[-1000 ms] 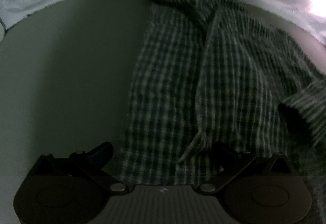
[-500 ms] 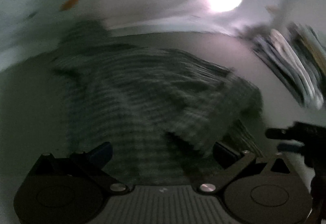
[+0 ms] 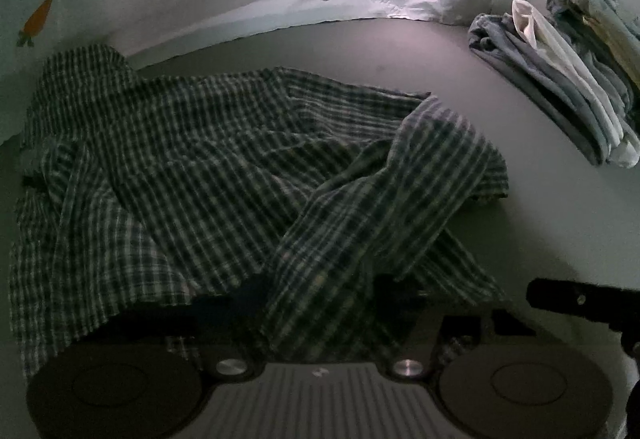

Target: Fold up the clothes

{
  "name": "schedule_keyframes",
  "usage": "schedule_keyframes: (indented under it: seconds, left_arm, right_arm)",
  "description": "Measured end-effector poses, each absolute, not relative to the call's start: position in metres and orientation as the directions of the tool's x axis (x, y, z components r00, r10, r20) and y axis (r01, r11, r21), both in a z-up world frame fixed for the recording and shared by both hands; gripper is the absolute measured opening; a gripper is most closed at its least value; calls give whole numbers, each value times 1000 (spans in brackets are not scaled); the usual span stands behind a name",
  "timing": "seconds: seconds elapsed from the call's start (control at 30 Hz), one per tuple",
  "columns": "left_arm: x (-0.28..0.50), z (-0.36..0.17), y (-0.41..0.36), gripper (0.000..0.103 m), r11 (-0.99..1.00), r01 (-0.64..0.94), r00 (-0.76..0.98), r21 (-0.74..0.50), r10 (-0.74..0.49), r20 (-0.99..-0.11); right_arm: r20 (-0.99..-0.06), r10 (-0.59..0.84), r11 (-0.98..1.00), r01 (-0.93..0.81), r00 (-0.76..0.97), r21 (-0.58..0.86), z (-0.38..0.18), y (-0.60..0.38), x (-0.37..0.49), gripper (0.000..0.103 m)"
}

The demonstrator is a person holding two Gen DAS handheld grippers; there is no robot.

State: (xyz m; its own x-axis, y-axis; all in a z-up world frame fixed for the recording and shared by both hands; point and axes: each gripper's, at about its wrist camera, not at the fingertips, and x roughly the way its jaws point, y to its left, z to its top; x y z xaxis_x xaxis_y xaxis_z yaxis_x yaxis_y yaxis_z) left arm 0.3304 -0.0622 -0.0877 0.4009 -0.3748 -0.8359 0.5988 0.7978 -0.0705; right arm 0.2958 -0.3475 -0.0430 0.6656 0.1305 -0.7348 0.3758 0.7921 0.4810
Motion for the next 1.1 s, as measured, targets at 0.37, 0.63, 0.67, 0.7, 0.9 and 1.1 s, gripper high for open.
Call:
schedule_keyframes:
  seconds: [0.37,0.63,0.67,0.7,0.9,1.1]
  left_arm:
    - [337,-56,-31,6,849,498,436,-174,-419,-797]
    - [342,-9,11,5,889,375,569,-265,-446,-691]
    - [344,-1,19,4,892,353,589,-282,-447,-673]
    - [345,7,28,4,894,332,610,-301,-447,-655]
    - [369,46,81,4,890,227,691,-395,-433,-579]
    - [398,62,151,4,867,94,740,-490,-390,-548]
  right_arm:
    - [-757,102,817,379,645,434,-44,-340,302,103]
    - [-778,94,839,371,621,397,-41,-334,307,103]
    - [-787,97,843,370,609,391,-40,-334,309,103]
    - [-796,102,845,370,597,386,-39,-333,311,103]
    - [-744,176,816,328,644,477,-22,-329,309,103]
    - [-736,171,838,296,655,458,-4,-314,312,103]
